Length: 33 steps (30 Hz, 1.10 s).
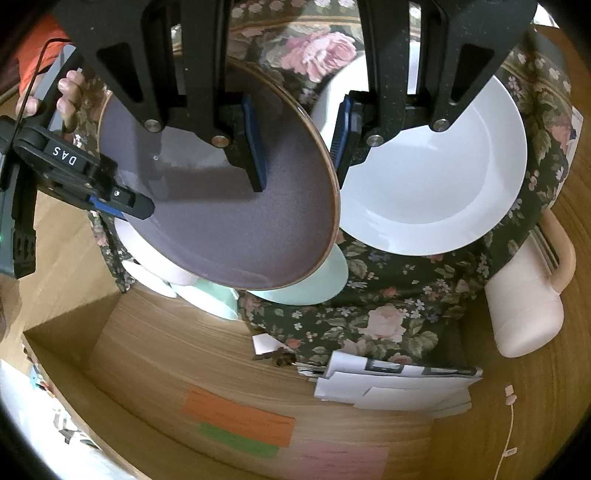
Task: Organize plates and bowls
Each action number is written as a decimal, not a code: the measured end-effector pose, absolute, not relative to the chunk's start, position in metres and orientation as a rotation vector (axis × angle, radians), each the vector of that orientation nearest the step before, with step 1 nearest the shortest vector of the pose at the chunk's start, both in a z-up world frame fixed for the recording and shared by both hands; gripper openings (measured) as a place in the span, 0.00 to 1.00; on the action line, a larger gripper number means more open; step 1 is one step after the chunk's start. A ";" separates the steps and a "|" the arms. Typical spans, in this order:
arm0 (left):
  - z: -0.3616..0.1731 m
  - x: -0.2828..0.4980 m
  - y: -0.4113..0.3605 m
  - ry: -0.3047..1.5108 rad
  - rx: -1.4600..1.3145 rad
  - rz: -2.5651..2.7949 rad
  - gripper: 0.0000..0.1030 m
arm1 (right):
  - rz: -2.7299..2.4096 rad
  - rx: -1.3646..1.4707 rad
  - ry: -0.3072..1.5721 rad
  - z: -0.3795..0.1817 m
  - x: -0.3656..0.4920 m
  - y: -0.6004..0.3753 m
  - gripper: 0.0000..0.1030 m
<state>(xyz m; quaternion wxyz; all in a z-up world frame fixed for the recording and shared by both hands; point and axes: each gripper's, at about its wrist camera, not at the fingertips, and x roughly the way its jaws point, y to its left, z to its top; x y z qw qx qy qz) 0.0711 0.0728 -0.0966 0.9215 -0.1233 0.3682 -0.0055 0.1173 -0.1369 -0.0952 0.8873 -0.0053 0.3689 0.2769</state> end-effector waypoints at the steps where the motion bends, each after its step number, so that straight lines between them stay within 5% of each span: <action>1: -0.096 0.070 0.070 0.756 -0.251 -0.015 0.32 | 0.574 -0.009 0.766 -0.096 0.115 -0.140 0.30; 33: -0.126 0.058 0.010 0.841 -0.226 -0.080 0.32 | 0.497 0.064 0.853 -0.133 0.086 -0.195 0.30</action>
